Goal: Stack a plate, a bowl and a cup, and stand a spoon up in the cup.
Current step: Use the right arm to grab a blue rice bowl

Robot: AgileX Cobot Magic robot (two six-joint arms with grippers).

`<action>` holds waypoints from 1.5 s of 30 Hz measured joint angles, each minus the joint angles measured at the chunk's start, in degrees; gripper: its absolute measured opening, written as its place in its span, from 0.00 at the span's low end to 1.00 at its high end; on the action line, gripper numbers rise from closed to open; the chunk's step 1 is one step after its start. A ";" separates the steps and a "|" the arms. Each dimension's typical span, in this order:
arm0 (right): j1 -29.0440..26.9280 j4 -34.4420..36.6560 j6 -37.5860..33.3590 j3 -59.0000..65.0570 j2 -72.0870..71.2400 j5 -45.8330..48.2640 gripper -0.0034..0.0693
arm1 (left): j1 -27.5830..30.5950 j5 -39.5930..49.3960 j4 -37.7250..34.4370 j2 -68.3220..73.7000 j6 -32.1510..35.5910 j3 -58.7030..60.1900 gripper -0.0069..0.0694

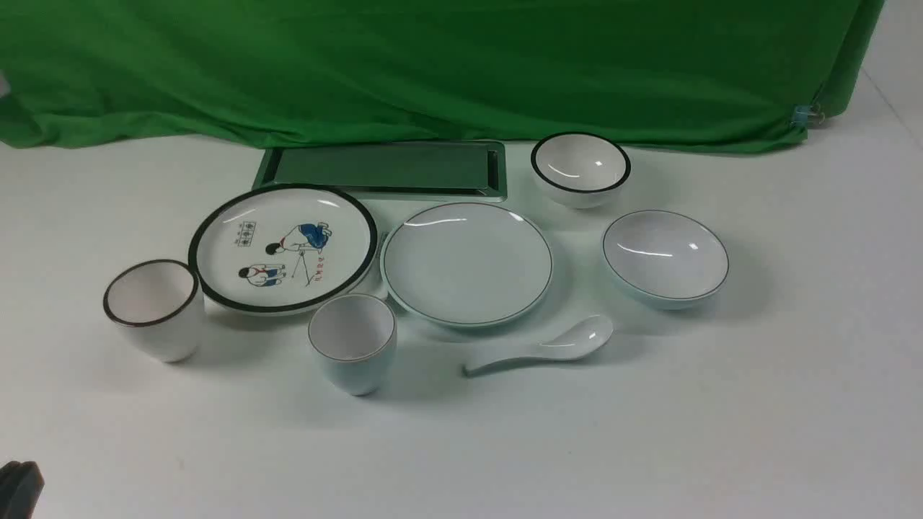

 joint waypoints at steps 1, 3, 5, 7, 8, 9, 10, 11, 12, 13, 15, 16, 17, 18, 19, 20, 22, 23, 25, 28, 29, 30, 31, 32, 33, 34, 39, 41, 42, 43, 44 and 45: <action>0.00 0.00 0.00 0.00 0.00 0.00 0.38 | 0.00 0.00 0.00 0.00 0.00 0.00 0.05; 0.00 0.00 0.00 0.00 0.00 0.00 0.38 | 0.00 0.00 0.00 0.00 0.00 0.00 0.05; 0.00 0.00 0.00 0.00 0.00 0.00 0.38 | 0.00 0.00 0.00 0.00 0.08 0.00 0.05; 0.00 0.00 0.00 0.00 0.00 0.00 0.38 | 0.00 0.00 0.00 0.00 0.08 0.00 0.05; 0.00 0.00 0.00 0.00 0.00 0.00 0.38 | 0.00 0.00 0.00 0.00 0.08 0.00 0.05; 0.00 0.00 0.00 0.00 0.00 0.00 0.38 | 0.00 0.00 0.00 0.00 0.08 0.00 0.05; 0.00 0.00 0.00 0.00 0.00 0.00 0.38 | 0.00 0.00 0.00 0.00 0.08 0.00 0.05; 0.00 0.00 0.00 0.00 0.00 0.00 0.38 | 0.00 0.00 0.00 0.00 0.08 0.00 0.05; 0.00 0.00 0.00 0.00 0.00 0.00 0.38 | 0.00 0.00 0.00 0.00 0.08 0.00 0.05; 0.00 0.00 0.00 0.00 0.00 0.00 0.38 | 0.00 0.00 0.09 0.00 0.08 0.00 0.05; 0.00 0.00 0.00 0.00 0.00 0.00 0.38 | 0.00 0.00 0.95 0.00 0.15 0.00 0.05; 0.00 0.00 0.00 0.00 0.00 0.00 0.38 | 0.00 0.00 1.38 0.00 0.15 0.00 0.05; 0.00 0.00 0.00 0.00 0.00 0.00 0.38 | 0.00 0.00 1.61 0.00 0.15 0.00 0.05; 0.00 0.00 0.00 0.00 0.00 0.00 0.38 | 0.00 0.00 1.90 0.00 0.20 0.00 0.05; 0.00 0.00 0.00 0.00 0.00 0.00 0.38 | 0.00 0.00 2.13 0.00 0.20 0.00 0.05; 0.00 0.00 0.00 0.00 0.00 0.00 0.38 | 0.00 0.00 2.32 0.00 0.20 0.00 0.05; 0.00 0.00 0.00 0.00 0.00 -0.06 0.38 | 0.00 0.00 2.43 0.00 0.20 0.00 0.05; 0.00 0.00 0.00 0.00 0.00 -0.06 0.38 | 0.00 0.00 2.43 0.00 0.20 0.00 0.05; 0.00 0.00 0.00 0.00 0.00 -0.19 0.38 | 0.00 0.00 2.43 0.00 0.20 0.00 0.05; 0.00 0.00 0.00 0.00 0.00 -0.19 0.38 | 0.00 0.00 2.43 0.00 0.20 0.00 0.05; 0.00 0.00 0.00 0.00 0.00 -0.19 0.38 | 0.00 0.00 2.43 0.00 0.20 0.00 0.05; 0.00 0.00 0.00 0.00 0.00 -0.19 0.38 | 0.00 0.00 2.43 0.00 0.20 0.00 0.05; 0.00 0.00 0.00 0.00 0.00 -0.24 0.38 | 0.00 -0.08 2.43 0.00 0.20 0.00 0.05; 0.00 0.00 0.00 0.00 0.00 -0.39 0.38 | 0.00 -0.28 2.38 0.00 0.20 0.00 0.05; 0.00 0.00 0.00 0.00 0.00 -1.45 0.38 | 0.00 -1.38 2.09 0.00 0.20 0.00 0.05; 0.00 0.00 0.00 0.00 0.00 -2.42 0.38 | 0.00 -2.59 1.91 0.00 0.20 0.00 0.05; 0.00 0.00 1.25 0.00 0.00 -20.75 0.38 | 0.00 -21.42 1.30 0.00 0.20 0.00 0.05; 0.00 -0.04 4.81 0.00 0.00 -30.98 0.38 | 0.00 -28.04 1.30 0.00 0.20 0.00 0.05; 0.00 -0.04 8.12 0.00 0.00 -35.74 0.38 | 0.00 -32.59 1.30 0.00 0.20 0.00 0.05; 0.00 -0.04 11.64 0.00 0.00 -42.62 0.38 | 0.00 -37.80 1.30 0.00 0.20 0.00 0.05; 0.00 -0.04 14.10 0.00 0.00 -45.68 0.38 | 0.00 -41.03 1.30 0.00 0.20 0.00 0.05; 0.00 -0.04 16.81 0.00 0.00 -49.78 0.38 | 0.00 -44.85 1.30 0.00 -0.06 0.00 0.05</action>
